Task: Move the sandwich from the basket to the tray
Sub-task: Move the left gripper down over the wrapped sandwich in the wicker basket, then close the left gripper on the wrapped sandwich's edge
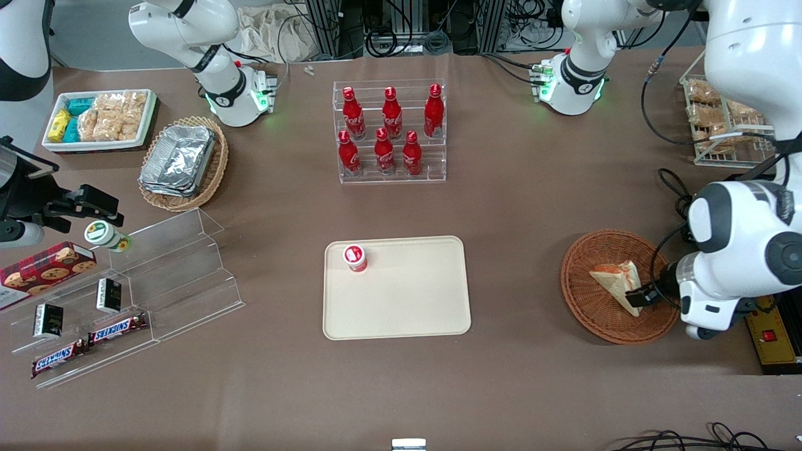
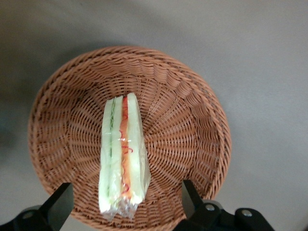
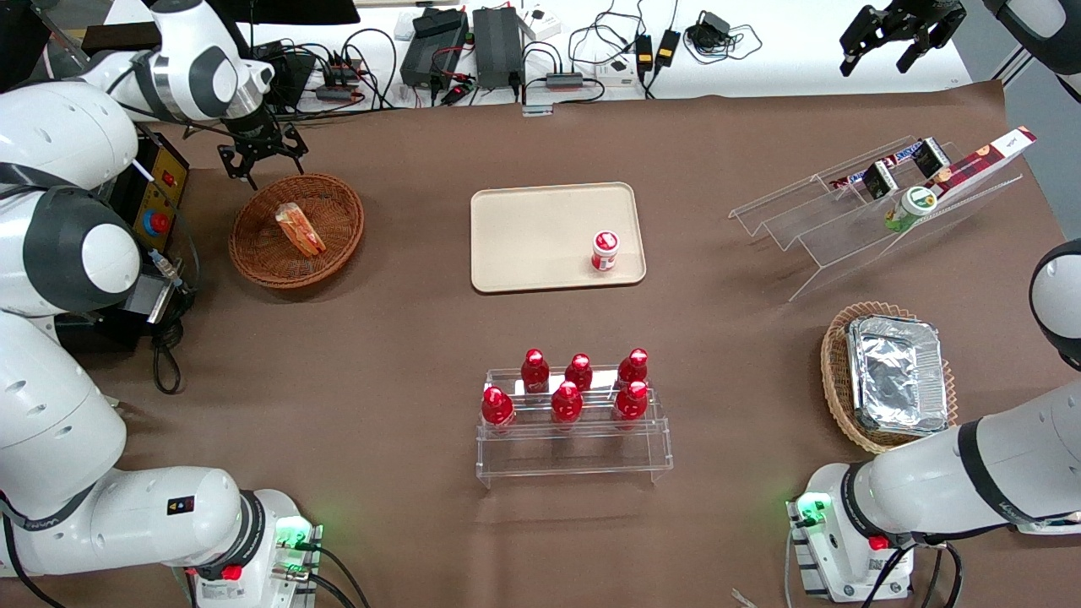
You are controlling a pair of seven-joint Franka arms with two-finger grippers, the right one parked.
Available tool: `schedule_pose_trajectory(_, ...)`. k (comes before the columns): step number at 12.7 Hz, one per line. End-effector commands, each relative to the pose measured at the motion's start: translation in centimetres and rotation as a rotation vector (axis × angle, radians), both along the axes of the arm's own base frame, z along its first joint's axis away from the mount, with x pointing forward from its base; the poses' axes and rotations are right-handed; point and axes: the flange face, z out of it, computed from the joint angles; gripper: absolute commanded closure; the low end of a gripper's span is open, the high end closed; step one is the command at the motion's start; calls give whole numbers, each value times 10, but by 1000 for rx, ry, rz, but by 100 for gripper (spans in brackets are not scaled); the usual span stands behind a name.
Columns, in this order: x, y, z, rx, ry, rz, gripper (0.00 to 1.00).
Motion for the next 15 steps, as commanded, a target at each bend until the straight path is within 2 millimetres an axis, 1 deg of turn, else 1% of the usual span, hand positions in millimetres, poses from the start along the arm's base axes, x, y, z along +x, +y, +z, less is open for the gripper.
schedule_pose_trajectory(1,-15,-1,-14,22,-4,23,0)
schedule_pose_trajectory(9,-41,-1,-60,21,9,27,0)
schedule_pose_trajectory(10,-45,16,-66,34,12,52,0)
schedule_pose_trajectory(12,-48,17,-73,36,0,53,0)
schedule_pose_trajectory(13,-50,19,-75,35,-3,58,3)
schedule_pose_trajectory(14,-49,19,-74,36,-5,69,26)
schedule_pose_trajectory(15,-49,19,-69,37,-13,72,43)
